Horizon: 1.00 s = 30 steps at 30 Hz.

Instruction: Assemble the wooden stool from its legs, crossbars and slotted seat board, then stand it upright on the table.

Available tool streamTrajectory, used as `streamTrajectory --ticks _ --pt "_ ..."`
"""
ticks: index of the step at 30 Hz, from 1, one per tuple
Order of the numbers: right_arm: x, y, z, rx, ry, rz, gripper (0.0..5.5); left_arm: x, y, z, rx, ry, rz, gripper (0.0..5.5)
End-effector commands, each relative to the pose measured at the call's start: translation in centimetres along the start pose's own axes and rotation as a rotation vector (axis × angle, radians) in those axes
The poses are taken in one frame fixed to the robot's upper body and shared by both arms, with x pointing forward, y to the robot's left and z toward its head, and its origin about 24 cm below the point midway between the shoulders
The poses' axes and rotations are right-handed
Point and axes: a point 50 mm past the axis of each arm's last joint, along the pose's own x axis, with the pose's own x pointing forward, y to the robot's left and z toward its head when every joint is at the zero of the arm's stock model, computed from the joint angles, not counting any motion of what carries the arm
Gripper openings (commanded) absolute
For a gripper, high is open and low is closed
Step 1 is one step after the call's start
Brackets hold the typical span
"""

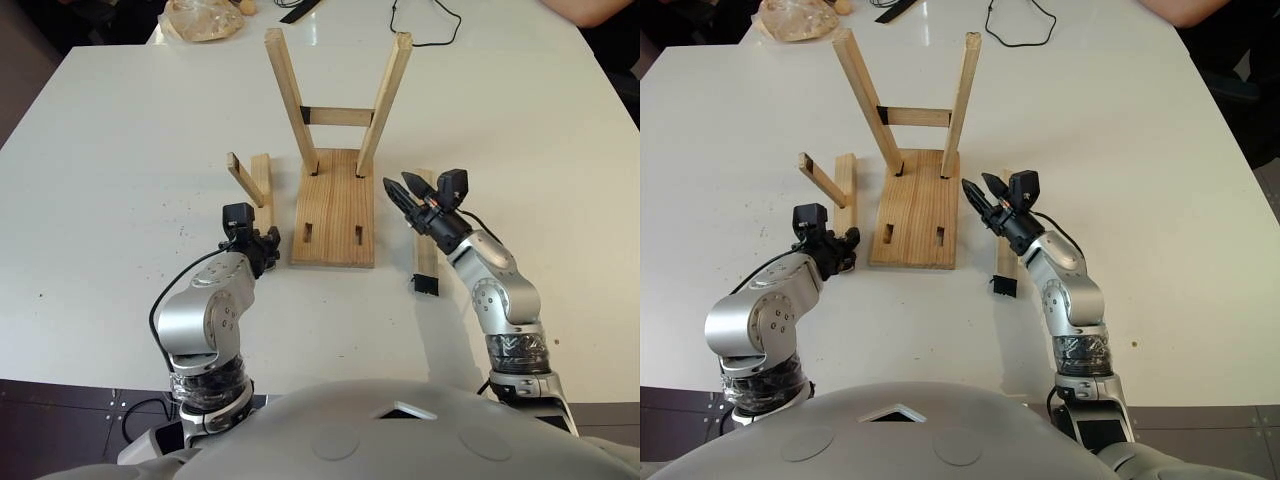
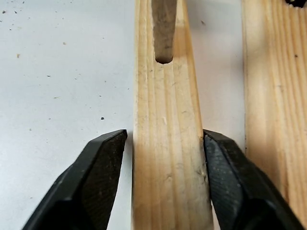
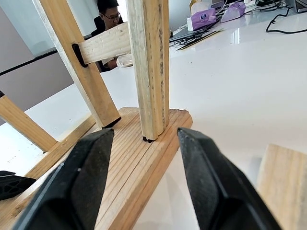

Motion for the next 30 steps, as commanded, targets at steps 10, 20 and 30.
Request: streamTrajectory --ticks 10,20,30 --pt "5.4 -2.3 7.2 -0.325 -0.255 -0.331 2.43 2.1 3.9 11.5 -0.188 -0.542 0.273 2.04" --pt "7.1 6.0 15.3 -0.112 -0.455 0.273 2.43 -7.1 2.0 21.2 -0.327 -1.101 -0.96 2.04" --pt "1.0 7.1 17.1 0.002 -0.386 0.826 2.9 -7.9 0.3 14.2 0.362 -0.727 -1.443 2.04"
